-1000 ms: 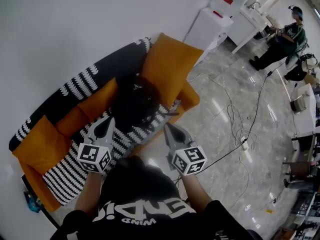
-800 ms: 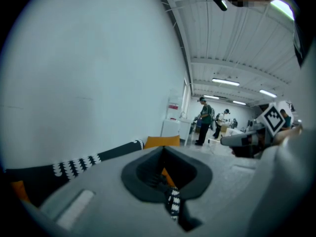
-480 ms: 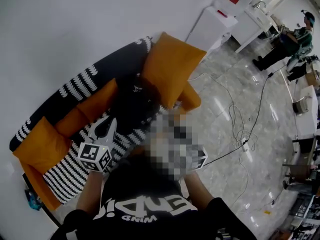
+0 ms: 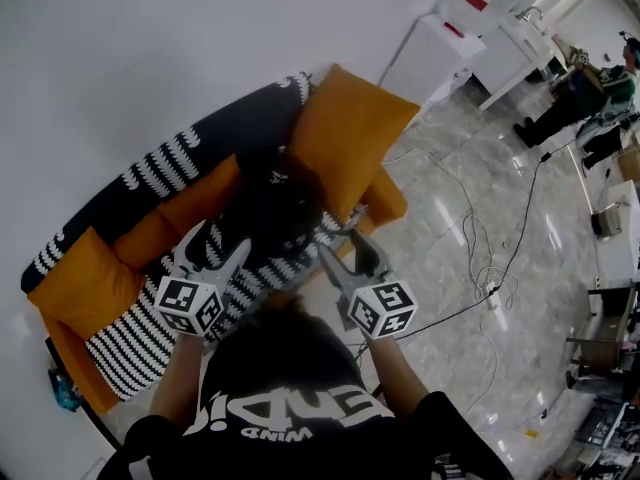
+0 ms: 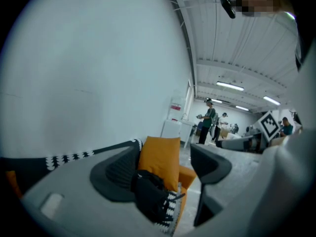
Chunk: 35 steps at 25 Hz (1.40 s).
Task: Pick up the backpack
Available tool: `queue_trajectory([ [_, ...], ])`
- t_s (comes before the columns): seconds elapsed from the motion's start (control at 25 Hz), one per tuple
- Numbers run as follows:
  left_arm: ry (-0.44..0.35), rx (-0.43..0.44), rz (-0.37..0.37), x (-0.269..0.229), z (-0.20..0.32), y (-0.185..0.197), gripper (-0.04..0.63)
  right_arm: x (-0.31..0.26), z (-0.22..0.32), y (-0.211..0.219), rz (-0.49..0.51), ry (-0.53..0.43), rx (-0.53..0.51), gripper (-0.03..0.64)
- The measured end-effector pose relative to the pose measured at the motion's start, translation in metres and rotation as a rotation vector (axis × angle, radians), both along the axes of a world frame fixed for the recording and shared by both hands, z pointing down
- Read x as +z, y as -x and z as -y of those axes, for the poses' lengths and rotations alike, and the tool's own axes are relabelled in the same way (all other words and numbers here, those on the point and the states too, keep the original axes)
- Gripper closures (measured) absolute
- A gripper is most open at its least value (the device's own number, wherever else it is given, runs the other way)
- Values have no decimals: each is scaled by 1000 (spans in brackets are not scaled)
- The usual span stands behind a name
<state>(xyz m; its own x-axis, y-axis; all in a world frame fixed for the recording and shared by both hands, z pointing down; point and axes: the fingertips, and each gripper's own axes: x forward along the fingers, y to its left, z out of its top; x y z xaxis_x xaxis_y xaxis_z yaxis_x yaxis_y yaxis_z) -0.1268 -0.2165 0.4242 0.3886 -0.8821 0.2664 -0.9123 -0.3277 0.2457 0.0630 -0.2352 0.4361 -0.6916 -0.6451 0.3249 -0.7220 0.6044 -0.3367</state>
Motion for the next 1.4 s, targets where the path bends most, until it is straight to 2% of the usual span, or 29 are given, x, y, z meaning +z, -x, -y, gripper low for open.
queue_trajectory([
  [0.28,11,7,-6,12,3,2,235,20,8,11,-5,27,-45,324],
  [0.56,90,27,35,55,12,7,216,61,21,31,-39,64,-143,324],
  [0.92,231,65,48,143,21,18,178,144,39,68,-143,101,-303,311],
  [1.28,341,68,60,256,27,34,158,243,66,89,-224,134,-369,307],
  [1.4,353,47,73,286,24,42,120,268,66,102,-216,127,-384,306],
])
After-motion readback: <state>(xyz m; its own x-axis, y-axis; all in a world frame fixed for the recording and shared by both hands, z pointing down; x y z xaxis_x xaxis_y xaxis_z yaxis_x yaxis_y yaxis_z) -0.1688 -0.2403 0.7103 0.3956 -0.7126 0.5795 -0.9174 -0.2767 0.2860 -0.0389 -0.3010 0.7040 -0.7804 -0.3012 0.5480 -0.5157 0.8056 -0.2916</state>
